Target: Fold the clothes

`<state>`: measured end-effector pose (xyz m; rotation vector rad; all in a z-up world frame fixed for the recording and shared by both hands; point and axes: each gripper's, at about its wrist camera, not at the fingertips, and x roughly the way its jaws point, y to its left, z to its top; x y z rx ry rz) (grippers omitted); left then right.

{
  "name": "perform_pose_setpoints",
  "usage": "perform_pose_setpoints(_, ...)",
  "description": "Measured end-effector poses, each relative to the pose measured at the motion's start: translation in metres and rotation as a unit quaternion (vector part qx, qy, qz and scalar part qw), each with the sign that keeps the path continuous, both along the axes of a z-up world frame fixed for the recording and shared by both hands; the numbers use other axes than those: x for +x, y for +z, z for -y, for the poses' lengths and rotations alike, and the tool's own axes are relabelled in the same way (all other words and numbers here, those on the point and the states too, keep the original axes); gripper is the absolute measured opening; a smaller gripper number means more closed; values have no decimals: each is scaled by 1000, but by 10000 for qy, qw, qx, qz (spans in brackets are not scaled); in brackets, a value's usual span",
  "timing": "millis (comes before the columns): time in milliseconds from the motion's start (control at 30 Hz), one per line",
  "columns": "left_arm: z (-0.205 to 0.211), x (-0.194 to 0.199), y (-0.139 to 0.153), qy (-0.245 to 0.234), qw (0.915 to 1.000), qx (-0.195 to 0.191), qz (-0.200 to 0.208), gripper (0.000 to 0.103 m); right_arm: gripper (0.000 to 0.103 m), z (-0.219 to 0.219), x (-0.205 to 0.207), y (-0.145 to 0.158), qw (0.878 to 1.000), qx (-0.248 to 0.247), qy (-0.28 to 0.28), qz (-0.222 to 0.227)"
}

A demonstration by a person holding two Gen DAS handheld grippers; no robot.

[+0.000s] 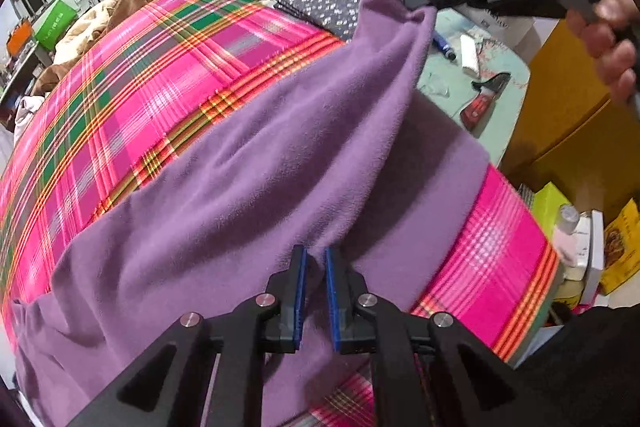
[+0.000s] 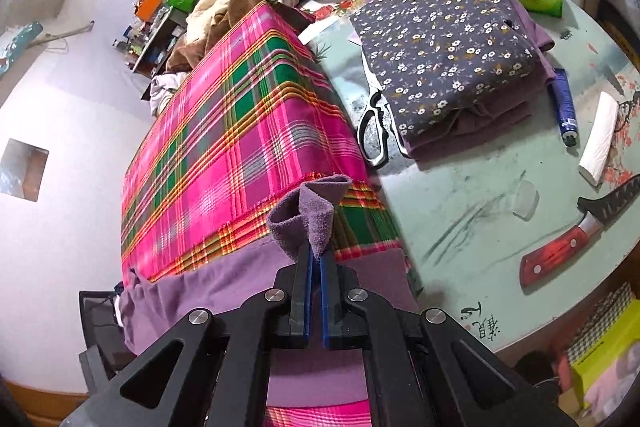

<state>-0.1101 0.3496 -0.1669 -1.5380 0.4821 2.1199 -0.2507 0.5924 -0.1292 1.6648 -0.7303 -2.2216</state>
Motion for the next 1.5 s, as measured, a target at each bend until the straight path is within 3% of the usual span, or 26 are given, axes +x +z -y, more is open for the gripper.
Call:
perform_pose_setpoints(67, 1, -2, -5, 15, 10000, 1, 97, 2, 3, 0, 1, -1, 10000, -2, -21, 17)
perform_pose_setpoints(167, 7, -4, 5, 109, 9996, 224, 112, 1, 3, -3, 1, -1, 10000, -11, -70, 29)
perform_pose_setpoints(500, 23, 5, 73, 21, 9934, 1136, 168, 1, 3, -38, 31, 10, 9976, -494, -483, 36)
perform_pose_setpoints(567, 21, 9, 67, -93, 9926, 1157, 358, 1, 3, -46, 47, -9, 9968, -458, -559, 335)
perform_pose_setpoints(700, 13, 13, 27, -170, 9910, 967, 915, 1, 3, -57, 69, -56, 9897, -609, -846, 978)
perform_pose_setpoints(833, 8, 13, 18, -201, 9907, 878, 1019, 1, 8, -65, 80, -84, 9817, -874, -1077, 1301)
perform_pose_setpoints(1200, 11, 9, 41, -137, 9908, 1059, 829, 1, 4, -83, 78, -58, 9771, -1526, -1358, 596)
perform_pose_setpoints(1333, 10, 6, 19, -96, 9896, 902, 1120, 1, 10, -95, 88, -96, 9683, -1189, -1681, 1412)
perform_pose_setpoints(1433, 11, 8, 17, -76, 9890, 911, 1162, 1, 14, -94, 83, -98, 9717, -1222, -1519, 1334)
perform_pose_setpoints(1500, 12, 6, 14, -31, 9884, 918, 1207, 1, 37, -93, 80, -100, 9738, -1243, -1411, 1281)
